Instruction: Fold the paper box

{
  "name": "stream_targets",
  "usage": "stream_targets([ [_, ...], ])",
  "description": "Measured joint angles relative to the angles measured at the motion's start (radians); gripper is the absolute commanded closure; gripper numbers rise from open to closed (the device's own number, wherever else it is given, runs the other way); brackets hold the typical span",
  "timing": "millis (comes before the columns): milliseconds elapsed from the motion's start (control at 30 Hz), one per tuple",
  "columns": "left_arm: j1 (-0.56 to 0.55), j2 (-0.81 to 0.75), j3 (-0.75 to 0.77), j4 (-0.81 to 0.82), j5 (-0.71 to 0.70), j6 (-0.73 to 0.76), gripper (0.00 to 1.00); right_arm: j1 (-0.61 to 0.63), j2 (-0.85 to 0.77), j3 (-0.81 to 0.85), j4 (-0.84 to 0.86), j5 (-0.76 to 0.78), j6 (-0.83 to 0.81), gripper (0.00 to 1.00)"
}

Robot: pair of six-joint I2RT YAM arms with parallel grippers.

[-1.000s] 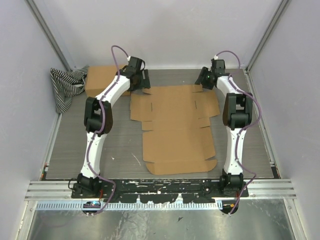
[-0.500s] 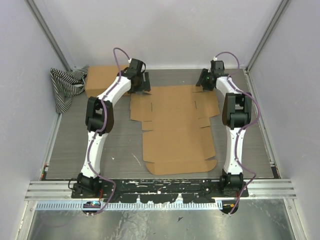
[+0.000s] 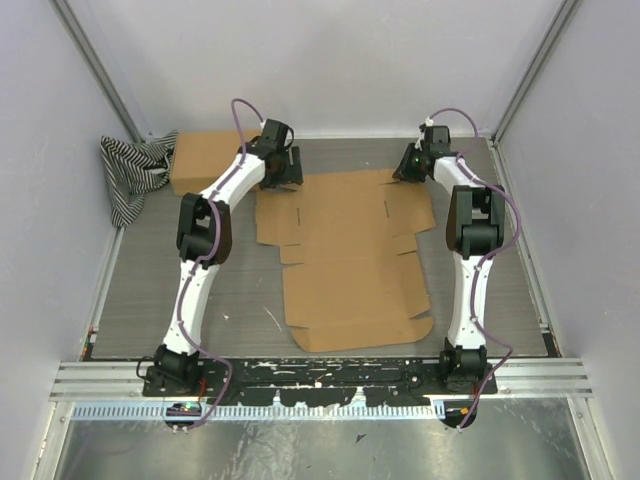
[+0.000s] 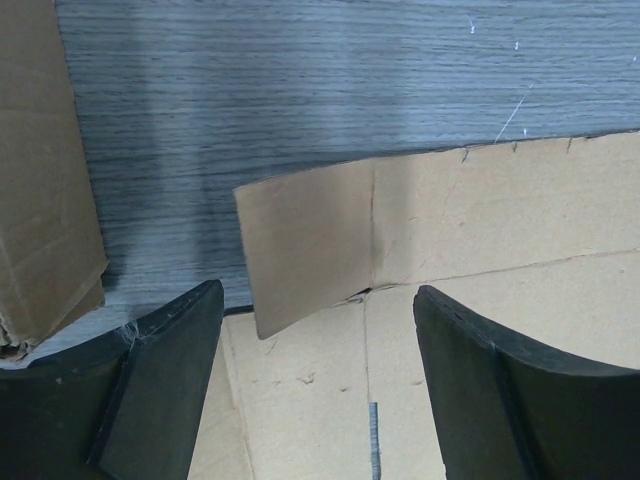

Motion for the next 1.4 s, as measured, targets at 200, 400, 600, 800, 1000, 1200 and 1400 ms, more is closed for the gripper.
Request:
stream_targets([
  [200, 0.000, 0.004, 0.000, 0.000, 0.007, 0.000, 0.20, -0.002, -0.030, -0.051, 0.022, -0.006, 0.008, 0.99],
  [400, 0.000, 0.005, 0.000, 0.000, 0.012, 0.003, 0.33, -0.001, -0.096, -0.095, 0.024, 0.016, 0.009, 0.99],
  [600, 0.000, 0.005, 0.001, 0.000, 0.029, 0.003, 0.49, 0.002, -0.149, -0.159, 0.023, 0.070, 0.005, 0.99],
  [800, -0.008, 0.011, 0.034, -0.002, 0.055, 0.010, 0.62, 0.002, -0.209, -0.229, 0.014, 0.122, -0.004, 0.99],
  [1000, -0.034, 0.011, 0.059, -0.001, 0.065, 0.019, 0.55, 0.002, -0.270, -0.269, -0.016, 0.164, -0.024, 0.99],
  [1200, -0.058, 0.011, 0.084, -0.003, 0.090, 0.027, 0.51, 0.002, -0.277, -0.269, -0.034, 0.153, -0.037, 0.95],
  [1400, -0.061, 0.011, 0.090, -0.004, 0.108, 0.026, 0.50, 0.006, -0.277, -0.261, -0.049, 0.111, -0.043, 0.86],
])
